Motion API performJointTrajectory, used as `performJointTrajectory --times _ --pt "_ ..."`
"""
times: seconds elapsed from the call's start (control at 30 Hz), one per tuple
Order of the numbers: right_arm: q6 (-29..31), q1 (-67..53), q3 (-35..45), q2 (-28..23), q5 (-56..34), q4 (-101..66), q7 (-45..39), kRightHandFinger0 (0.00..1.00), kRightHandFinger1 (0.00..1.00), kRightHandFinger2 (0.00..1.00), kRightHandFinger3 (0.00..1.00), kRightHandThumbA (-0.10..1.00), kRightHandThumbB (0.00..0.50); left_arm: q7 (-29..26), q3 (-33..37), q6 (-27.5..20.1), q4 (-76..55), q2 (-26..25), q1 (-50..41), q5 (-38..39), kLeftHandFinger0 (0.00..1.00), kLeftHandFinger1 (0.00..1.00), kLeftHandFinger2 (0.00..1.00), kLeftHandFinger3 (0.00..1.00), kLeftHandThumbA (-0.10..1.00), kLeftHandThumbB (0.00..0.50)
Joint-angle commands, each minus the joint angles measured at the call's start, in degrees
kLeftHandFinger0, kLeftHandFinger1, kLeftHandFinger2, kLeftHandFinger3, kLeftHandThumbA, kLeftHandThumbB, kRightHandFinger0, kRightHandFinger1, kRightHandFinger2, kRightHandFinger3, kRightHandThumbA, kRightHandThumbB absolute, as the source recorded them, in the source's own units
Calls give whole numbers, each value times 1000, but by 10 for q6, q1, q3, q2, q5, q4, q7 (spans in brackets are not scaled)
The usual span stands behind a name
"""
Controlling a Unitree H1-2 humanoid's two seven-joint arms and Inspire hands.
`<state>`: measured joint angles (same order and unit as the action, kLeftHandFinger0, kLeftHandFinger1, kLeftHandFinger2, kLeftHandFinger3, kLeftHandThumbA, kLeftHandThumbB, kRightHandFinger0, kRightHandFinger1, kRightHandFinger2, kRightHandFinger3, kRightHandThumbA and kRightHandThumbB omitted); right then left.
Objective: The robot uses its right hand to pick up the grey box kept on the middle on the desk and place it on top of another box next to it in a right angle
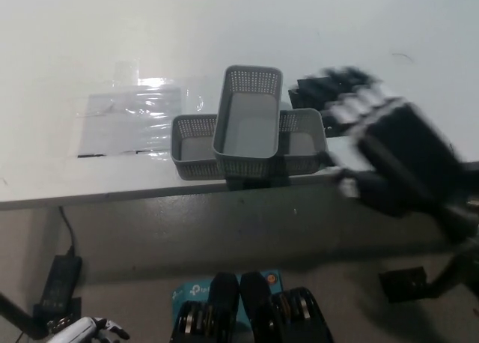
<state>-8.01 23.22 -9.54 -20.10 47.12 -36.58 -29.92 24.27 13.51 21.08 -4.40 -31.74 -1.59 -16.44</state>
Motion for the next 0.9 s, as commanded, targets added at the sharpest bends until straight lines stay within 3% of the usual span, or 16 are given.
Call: performJointTrajectory --times 0.0,0.07,0.13,0.3,0.33,0.37,0.4,0.53,0.57,0.6,0.67,0.77,0.83,0.87 --pt "-63 -62 60 -2 -72 -39 -8 740 1000 1000 1000 382 166 -3 -10 -9 -15 -13 -2 -1 319 369 503 660 329 331" --pt "-56 -82 70 6 -74 -35 4 721 1000 1000 1000 378 159 -3 -10 -10 -14 -14 -1 -5 383 431 573 663 340 334" --pt "-23 -153 97 51 -97 10 83 739 1000 1000 1000 243 170 -2 -14 -6 -15 -11 -2 1 388 434 578 642 310 333" --pt "16 -197 128 107 -115 74 156 722 1000 1000 1000 169 168 -4 -14 -6 -16 -7 -5 -1 495 518 648 681 316 330" --pt "56 -214 139 128 -128 125 207 692 989 1000 1000 157 164 -6 -12 -9 -15 -9 -4 -6 501 522 653 681 325 326" --pt "58 -214 140 129 -128 125 207 679 969 1000 1000 153 159 -6 -12 -9 -15 -9 -4 -6 502 523 654 681 327 326" --pt "68 -217 148 140 -141 146 219 625 890 1000 1000 -5 166 -4 -13 -5 -15 -8 -4 -3 417 451 599 682 319 321" --pt "96 -217 187 194 -208 241 265 536 763 958 1000 -55 149 -3 -14 3 -18 -7 -3 -3 473 498 628 683 298 328" --pt "134 -210 203 211 -235 307 292 493 672 858 1000 -83 130 -8 -12 -17 -14 -9 -3 -7 509 522 635 669 311 324" --pt "148 -207 210 219 -251 327 294 467 642 834 984 -99 129 -6 -13 -14 -14 -10 -2 -7 516 526 639 670 314 324" --pt "161 -199 226 236 -268 373 306 366 525 739 961 -97 141 -8 -16 -12 -15 -8 -3 -4 411 438 568 673 314 326" --pt "175 -192 239 248 -285 419 311 350 504 693 984 -100 133 -6 -16 -9 -16 -6 -4 -1 411 443 566 681 319 319" --pt "175 -187 247 249 -297 470 305 383 522 697 993 -100 119 -5 -14 -10 -19 -9 -5 -5 485 506 626 661 336 320" --pt "162 -186 248 247 -298 474 300 367 516 690 971 -100 119 -5 -15 -10 -18 -8 -5 -3 458 480 616 654 332 322"
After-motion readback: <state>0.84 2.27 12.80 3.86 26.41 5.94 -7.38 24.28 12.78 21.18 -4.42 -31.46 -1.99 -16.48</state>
